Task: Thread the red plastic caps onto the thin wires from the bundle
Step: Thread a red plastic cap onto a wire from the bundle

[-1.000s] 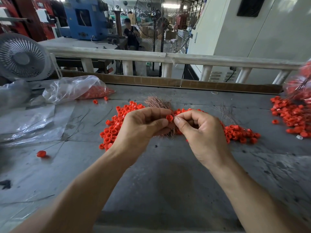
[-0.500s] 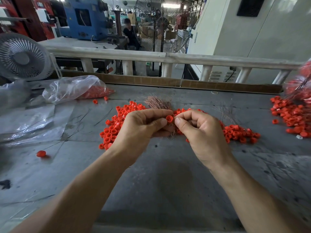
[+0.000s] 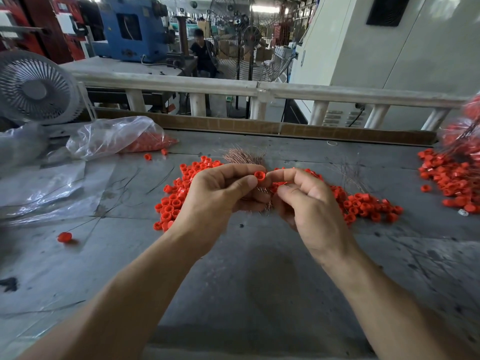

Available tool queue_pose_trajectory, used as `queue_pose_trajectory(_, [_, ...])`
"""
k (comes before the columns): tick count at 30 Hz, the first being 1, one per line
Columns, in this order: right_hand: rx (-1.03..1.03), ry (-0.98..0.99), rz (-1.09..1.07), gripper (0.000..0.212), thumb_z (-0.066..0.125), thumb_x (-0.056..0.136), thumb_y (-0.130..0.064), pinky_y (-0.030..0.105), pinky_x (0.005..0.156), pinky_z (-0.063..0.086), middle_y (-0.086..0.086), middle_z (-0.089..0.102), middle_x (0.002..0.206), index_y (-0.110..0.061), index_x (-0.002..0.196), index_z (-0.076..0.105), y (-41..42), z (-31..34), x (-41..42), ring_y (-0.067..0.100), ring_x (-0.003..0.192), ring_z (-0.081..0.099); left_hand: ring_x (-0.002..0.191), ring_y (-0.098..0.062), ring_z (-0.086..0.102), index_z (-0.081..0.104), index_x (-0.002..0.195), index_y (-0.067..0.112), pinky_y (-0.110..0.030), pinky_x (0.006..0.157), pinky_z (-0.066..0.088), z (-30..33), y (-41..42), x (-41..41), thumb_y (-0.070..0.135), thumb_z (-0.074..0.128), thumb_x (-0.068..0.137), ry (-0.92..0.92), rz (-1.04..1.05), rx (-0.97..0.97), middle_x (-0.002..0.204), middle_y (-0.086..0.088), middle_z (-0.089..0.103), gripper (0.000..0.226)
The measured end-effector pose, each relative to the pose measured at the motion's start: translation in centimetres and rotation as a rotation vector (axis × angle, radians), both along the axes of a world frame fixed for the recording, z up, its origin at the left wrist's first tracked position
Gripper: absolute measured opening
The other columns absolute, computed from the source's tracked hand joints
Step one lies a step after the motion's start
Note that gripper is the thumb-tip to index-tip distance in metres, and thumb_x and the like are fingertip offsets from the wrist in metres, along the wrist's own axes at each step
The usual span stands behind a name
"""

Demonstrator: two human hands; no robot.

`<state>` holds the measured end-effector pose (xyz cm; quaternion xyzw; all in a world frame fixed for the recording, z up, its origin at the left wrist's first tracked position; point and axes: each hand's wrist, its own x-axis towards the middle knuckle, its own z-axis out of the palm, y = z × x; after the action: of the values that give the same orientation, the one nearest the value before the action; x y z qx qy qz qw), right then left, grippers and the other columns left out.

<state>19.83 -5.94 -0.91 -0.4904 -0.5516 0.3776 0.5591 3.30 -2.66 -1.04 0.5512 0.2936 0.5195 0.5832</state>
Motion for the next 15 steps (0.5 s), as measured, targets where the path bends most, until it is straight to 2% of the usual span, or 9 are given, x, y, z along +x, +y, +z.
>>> queue_pose_trajectory(4, [-0.031,0.014,0.048,0.028,0.046,0.104,-0.003,0.013,0.046,0.038,-0.005,0.065,0.064,-0.018,0.105,0.07,-0.3,0.0,-0.5,0.003,0.054,0.055,0.083,-0.026,0.076,0.07,0.114,0.002,-0.039,0.074,0.064,0.0,0.0,-0.1,0.003,0.059,0.099,-0.017,-0.024,-0.001,0.1,-0.017,0.077,0.018])
queue_pose_trajectory(7, [-0.04,-0.022,0.078,0.031,0.042,0.103,-0.001,0.017,0.044,0.038,-0.001,0.066,0.062,-0.019,0.103,0.068,-0.4,0.0,-0.6,0.006,0.051,0.054,0.086,-0.028,0.077,0.071,0.113,0.003,-0.04,0.075,0.064,0.0,-0.1,-0.1,0.005,0.06,0.099,-0.025,-0.031,-0.008,0.098,-0.022,0.076,0.018])
queue_pose_trajectory(12, [-0.067,-0.101,0.128,0.03,0.044,0.085,-0.018,0.026,0.053,0.047,0.005,0.074,0.073,-0.023,0.102,0.069,-0.2,-0.1,-0.2,0.015,0.061,0.062,0.098,-0.035,0.075,0.069,0.113,0.003,-0.036,0.081,0.063,0.0,0.0,-0.2,0.004,0.058,0.1,-0.065,-0.076,-0.036,0.105,-0.023,0.075,0.018])
queue_pose_trajectory(15, [-0.029,-0.236,-0.013,0.019,0.054,0.092,-0.017,0.024,0.06,0.049,-0.002,0.076,0.078,-0.025,0.099,0.071,0.2,-0.3,0.7,0.008,0.065,0.067,0.096,-0.032,0.076,0.072,0.108,0.006,-0.031,0.079,0.061,0.0,0.1,-0.3,0.003,0.057,0.101,-0.076,-0.051,-0.044,0.102,-0.021,0.077,0.017])
